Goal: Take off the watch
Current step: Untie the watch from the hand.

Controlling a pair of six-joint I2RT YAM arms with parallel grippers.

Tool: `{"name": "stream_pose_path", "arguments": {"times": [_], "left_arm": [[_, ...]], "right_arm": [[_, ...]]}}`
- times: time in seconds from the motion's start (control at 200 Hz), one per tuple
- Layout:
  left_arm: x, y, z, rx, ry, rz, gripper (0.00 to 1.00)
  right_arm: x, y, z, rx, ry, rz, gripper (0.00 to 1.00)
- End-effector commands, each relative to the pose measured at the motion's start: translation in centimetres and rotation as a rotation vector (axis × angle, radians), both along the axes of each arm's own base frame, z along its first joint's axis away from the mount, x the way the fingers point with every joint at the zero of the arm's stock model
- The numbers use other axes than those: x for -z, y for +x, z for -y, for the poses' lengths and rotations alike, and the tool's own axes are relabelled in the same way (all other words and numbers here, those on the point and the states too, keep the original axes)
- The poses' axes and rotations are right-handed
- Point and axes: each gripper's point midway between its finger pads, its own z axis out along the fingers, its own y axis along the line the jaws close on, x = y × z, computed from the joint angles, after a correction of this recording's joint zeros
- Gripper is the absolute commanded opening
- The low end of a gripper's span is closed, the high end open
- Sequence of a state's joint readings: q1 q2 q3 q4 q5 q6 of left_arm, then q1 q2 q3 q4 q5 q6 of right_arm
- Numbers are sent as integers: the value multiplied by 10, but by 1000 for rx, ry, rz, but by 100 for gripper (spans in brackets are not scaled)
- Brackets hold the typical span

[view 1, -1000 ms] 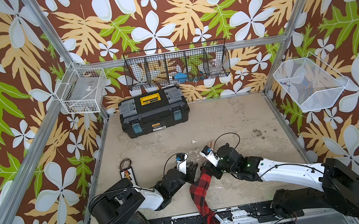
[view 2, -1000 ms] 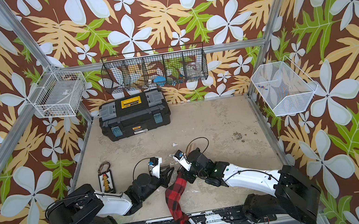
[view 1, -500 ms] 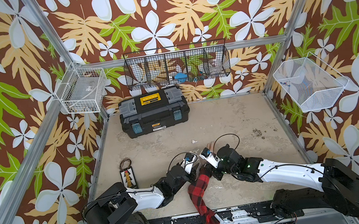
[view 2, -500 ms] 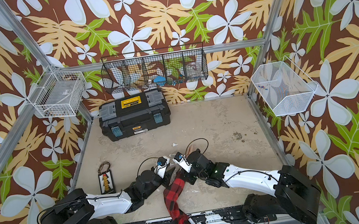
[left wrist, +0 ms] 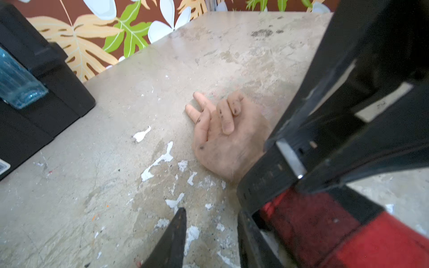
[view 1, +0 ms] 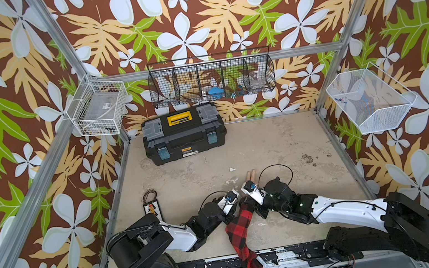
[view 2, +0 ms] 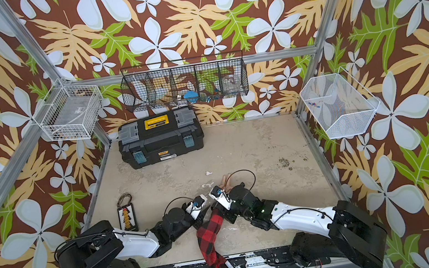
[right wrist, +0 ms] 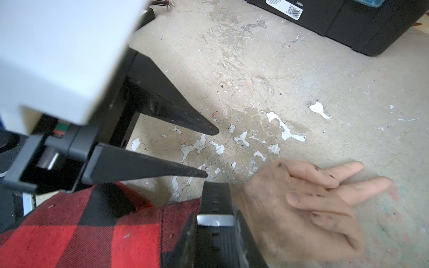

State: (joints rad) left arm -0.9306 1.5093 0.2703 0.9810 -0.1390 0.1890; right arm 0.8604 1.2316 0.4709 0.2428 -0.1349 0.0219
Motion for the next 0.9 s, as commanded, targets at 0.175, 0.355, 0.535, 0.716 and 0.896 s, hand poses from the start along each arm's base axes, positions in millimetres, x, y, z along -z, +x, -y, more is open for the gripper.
{"name": "stream_pose_path", "arguments": {"times": [0.175, 0.355, 0.535, 0.716, 0.896], "left_arm": [[-13, -6, 24, 107, 24, 92, 39], [5, -5, 17, 94, 90, 76, 39], [15, -4, 19, 105, 144, 77, 39], [8, 2, 32, 119, 121, 81, 40], [17, -1, 29, 139, 174, 80, 40]], "right_arm": [[-9, 3, -7, -11, 37, 27, 18], [-11, 3, -5, -4, 41, 34, 18], [-12, 2, -6, -9, 47, 35, 18], [-11, 0, -8, -24, 49, 22, 18], [-11, 8, 0, 32, 22, 45, 17]]}}
